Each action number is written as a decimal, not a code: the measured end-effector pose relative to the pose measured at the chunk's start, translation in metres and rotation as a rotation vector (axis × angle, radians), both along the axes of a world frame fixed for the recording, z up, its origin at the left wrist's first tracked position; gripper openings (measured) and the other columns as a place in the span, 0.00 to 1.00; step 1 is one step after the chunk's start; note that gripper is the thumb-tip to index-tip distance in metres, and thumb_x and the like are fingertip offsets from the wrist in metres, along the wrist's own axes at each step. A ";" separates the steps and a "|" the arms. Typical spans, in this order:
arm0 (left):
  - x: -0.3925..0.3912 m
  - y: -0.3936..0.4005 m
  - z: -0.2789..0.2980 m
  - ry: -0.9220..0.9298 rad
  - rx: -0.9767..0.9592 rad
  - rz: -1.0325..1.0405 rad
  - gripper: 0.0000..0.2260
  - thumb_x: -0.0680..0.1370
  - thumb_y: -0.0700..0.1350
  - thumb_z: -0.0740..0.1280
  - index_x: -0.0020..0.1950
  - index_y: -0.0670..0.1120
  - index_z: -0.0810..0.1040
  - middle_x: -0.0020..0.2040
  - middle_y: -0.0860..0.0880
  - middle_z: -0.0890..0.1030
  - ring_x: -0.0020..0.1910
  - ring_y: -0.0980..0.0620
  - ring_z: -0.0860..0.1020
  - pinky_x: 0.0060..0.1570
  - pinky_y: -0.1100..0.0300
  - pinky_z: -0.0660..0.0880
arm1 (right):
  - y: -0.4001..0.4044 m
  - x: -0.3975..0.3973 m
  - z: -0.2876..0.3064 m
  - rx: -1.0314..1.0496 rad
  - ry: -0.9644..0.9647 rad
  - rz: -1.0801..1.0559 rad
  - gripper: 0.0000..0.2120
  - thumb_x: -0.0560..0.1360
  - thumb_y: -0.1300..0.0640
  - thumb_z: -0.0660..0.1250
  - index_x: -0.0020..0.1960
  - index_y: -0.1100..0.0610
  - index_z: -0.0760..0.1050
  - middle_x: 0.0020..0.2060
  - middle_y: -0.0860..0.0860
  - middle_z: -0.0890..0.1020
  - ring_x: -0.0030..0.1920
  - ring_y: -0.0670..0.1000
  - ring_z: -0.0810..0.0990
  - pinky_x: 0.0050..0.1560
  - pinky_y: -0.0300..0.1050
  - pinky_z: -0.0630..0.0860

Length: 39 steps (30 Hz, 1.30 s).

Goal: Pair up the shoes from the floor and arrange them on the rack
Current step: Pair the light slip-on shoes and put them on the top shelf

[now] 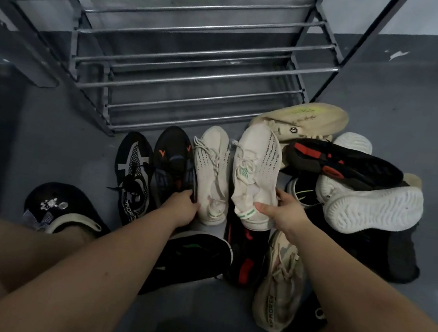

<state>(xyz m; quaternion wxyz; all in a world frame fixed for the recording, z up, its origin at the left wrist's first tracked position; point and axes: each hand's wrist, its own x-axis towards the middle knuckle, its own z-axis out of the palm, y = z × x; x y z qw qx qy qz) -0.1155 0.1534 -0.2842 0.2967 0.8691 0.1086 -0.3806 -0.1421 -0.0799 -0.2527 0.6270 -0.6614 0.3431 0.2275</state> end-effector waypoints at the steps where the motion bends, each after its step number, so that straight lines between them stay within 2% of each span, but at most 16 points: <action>1: 0.002 0.000 -0.003 0.004 0.022 -0.007 0.25 0.80 0.50 0.60 0.75 0.43 0.61 0.74 0.41 0.64 0.72 0.42 0.65 0.70 0.56 0.63 | 0.000 0.001 -0.004 -0.016 0.002 0.017 0.36 0.68 0.63 0.75 0.73 0.59 0.64 0.63 0.56 0.77 0.60 0.57 0.78 0.61 0.53 0.75; 7: 0.012 -0.003 -0.011 -0.052 0.067 -0.026 0.21 0.79 0.50 0.60 0.71 0.47 0.68 0.69 0.42 0.71 0.66 0.42 0.71 0.63 0.55 0.69 | -0.001 0.002 -0.023 -0.115 0.073 0.039 0.36 0.67 0.63 0.76 0.71 0.66 0.64 0.62 0.59 0.76 0.60 0.59 0.77 0.58 0.50 0.75; 10: 0.016 -0.009 -0.012 -0.037 0.124 -0.058 0.20 0.79 0.50 0.60 0.69 0.46 0.70 0.67 0.42 0.73 0.64 0.42 0.73 0.62 0.54 0.72 | -0.003 0.003 -0.030 -0.144 0.122 0.039 0.37 0.65 0.61 0.78 0.69 0.66 0.65 0.62 0.59 0.76 0.60 0.58 0.77 0.60 0.52 0.75; 13: 0.021 -0.015 -0.013 -0.028 0.213 -0.037 0.20 0.77 0.54 0.63 0.65 0.45 0.74 0.64 0.43 0.76 0.61 0.42 0.75 0.59 0.52 0.74 | -0.002 0.003 -0.036 -0.164 0.160 0.039 0.36 0.65 0.59 0.79 0.67 0.66 0.67 0.60 0.58 0.78 0.59 0.58 0.78 0.58 0.50 0.76; 15: 0.024 -0.018 -0.015 -0.010 0.232 0.005 0.21 0.75 0.54 0.66 0.64 0.44 0.74 0.62 0.43 0.76 0.60 0.43 0.76 0.57 0.52 0.74 | 0.000 0.003 -0.037 -0.147 0.175 0.026 0.36 0.64 0.59 0.79 0.67 0.66 0.68 0.60 0.58 0.78 0.57 0.58 0.79 0.58 0.53 0.77; 18: 0.025 -0.024 -0.014 -0.041 0.211 0.088 0.16 0.76 0.50 0.66 0.60 0.45 0.75 0.62 0.44 0.76 0.59 0.43 0.76 0.56 0.53 0.74 | -0.001 0.003 -0.033 -0.050 0.216 -0.018 0.30 0.68 0.61 0.76 0.66 0.63 0.68 0.57 0.56 0.78 0.54 0.58 0.79 0.51 0.56 0.79; 20: 0.022 -0.028 -0.014 -0.084 0.197 0.141 0.13 0.77 0.48 0.63 0.59 0.45 0.74 0.62 0.43 0.74 0.59 0.42 0.75 0.56 0.53 0.73 | -0.004 0.003 -0.029 0.016 0.240 -0.033 0.26 0.71 0.62 0.73 0.66 0.61 0.68 0.57 0.56 0.77 0.53 0.57 0.78 0.44 0.54 0.79; 23: 0.016 -0.039 -0.008 -0.137 0.110 0.219 0.13 0.79 0.46 0.59 0.60 0.42 0.70 0.63 0.41 0.71 0.60 0.41 0.73 0.59 0.52 0.71 | -0.012 0.001 -0.026 0.074 0.231 -0.074 0.25 0.73 0.62 0.72 0.68 0.61 0.68 0.62 0.57 0.77 0.54 0.57 0.78 0.38 0.49 0.78; 26: 0.016 -0.047 0.001 -0.105 -0.048 0.326 0.08 0.80 0.45 0.57 0.57 0.42 0.65 0.60 0.39 0.74 0.58 0.41 0.74 0.56 0.53 0.69 | -0.017 0.000 -0.022 0.099 0.210 -0.070 0.24 0.74 0.60 0.70 0.68 0.60 0.69 0.59 0.56 0.79 0.52 0.55 0.78 0.38 0.47 0.78; 28: 0.018 -0.046 0.005 -0.065 -0.145 0.432 0.12 0.81 0.44 0.57 0.62 0.41 0.64 0.62 0.39 0.72 0.59 0.41 0.73 0.56 0.55 0.69 | -0.017 -0.001 -0.017 0.116 0.203 -0.049 0.22 0.75 0.59 0.68 0.67 0.59 0.70 0.55 0.55 0.79 0.48 0.53 0.79 0.38 0.46 0.77; 30: 0.021 -0.042 0.008 0.022 -0.294 0.594 0.17 0.81 0.43 0.58 0.68 0.41 0.62 0.65 0.40 0.70 0.56 0.42 0.72 0.57 0.50 0.73 | -0.015 0.000 -0.012 0.127 0.201 -0.031 0.19 0.76 0.57 0.68 0.66 0.59 0.71 0.54 0.55 0.80 0.47 0.53 0.79 0.39 0.46 0.77; 33: 0.020 -0.033 0.018 0.120 -0.473 0.712 0.17 0.82 0.42 0.56 0.70 0.43 0.64 0.67 0.41 0.70 0.58 0.42 0.73 0.48 0.46 0.75 | -0.011 0.000 -0.002 0.144 0.196 -0.029 0.17 0.76 0.56 0.68 0.63 0.59 0.73 0.53 0.56 0.80 0.48 0.54 0.79 0.38 0.46 0.77; 35: 0.016 -0.025 0.025 0.121 -0.536 0.724 0.15 0.82 0.42 0.55 0.69 0.43 0.66 0.66 0.40 0.71 0.57 0.42 0.73 0.48 0.46 0.75 | -0.008 -0.002 0.004 0.153 0.182 -0.044 0.17 0.76 0.56 0.68 0.63 0.59 0.72 0.55 0.56 0.80 0.50 0.55 0.80 0.36 0.46 0.79; 37: 0.010 -0.017 0.031 0.116 -0.567 0.730 0.15 0.82 0.41 0.55 0.68 0.43 0.66 0.63 0.40 0.73 0.52 0.43 0.74 0.48 0.45 0.75 | -0.006 -0.005 0.011 0.172 0.164 -0.057 0.16 0.76 0.56 0.67 0.62 0.58 0.71 0.54 0.56 0.80 0.48 0.53 0.80 0.35 0.45 0.81; 39: 0.002 -0.011 0.039 0.107 -0.599 0.698 0.15 0.82 0.41 0.56 0.68 0.43 0.66 0.54 0.43 0.76 0.45 0.46 0.75 0.44 0.48 0.76 | -0.003 -0.009 0.017 0.201 0.140 -0.077 0.11 0.77 0.57 0.66 0.58 0.57 0.71 0.52 0.55 0.80 0.48 0.53 0.80 0.41 0.47 0.80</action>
